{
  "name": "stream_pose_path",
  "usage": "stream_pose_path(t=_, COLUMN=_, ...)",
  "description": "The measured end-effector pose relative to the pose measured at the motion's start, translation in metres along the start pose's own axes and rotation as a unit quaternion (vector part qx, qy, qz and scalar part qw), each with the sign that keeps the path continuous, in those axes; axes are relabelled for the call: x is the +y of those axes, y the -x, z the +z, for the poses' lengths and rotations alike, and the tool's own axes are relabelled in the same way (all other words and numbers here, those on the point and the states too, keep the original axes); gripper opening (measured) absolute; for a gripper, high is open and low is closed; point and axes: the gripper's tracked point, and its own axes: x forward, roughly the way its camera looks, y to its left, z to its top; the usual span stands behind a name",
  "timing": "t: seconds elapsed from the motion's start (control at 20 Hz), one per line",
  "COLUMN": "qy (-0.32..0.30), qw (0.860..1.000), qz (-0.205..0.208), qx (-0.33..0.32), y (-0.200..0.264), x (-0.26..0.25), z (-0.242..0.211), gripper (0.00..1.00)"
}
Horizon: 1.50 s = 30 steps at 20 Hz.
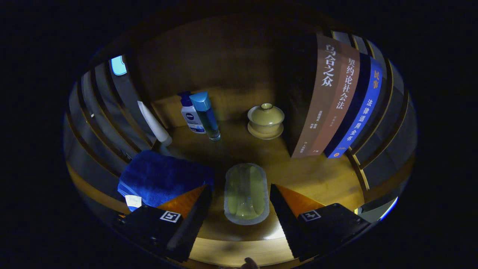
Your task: Pull open the drawer, take out the items inside it, and place them on the countertop above the cabinet.
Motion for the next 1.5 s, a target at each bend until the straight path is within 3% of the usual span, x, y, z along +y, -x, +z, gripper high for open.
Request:
stream_pose_path(t=0.2, qy=-0.009, qw=1.0, qz=0.02, qx=-0.014, y=0.03, x=0.005, z=-0.016, gripper=0.99)
stream_pose_path(t=0.45, qy=-0.003, qw=0.996, qz=0.042, qx=-0.081, y=0.092, x=0.007, z=-0.052, gripper=1.0)
stream_pose_path(t=0.9, qy=-0.01, qw=0.967, qz=0.057, qx=-0.25, y=0.209, x=-0.005, z=-0.131, gripper=0.99)
stream_pose_path(t=1.3, qy=-0.007, qw=0.956, qz=0.056, qx=-0.288, y=0.218, x=-0.021, z=-0.24, gripper=0.99)
stream_pose_path(t=1.5, qy=-0.014, qw=0.96, qz=0.034, qx=-0.277, y=0.201, x=-0.034, z=-0.274, gripper=1.0)
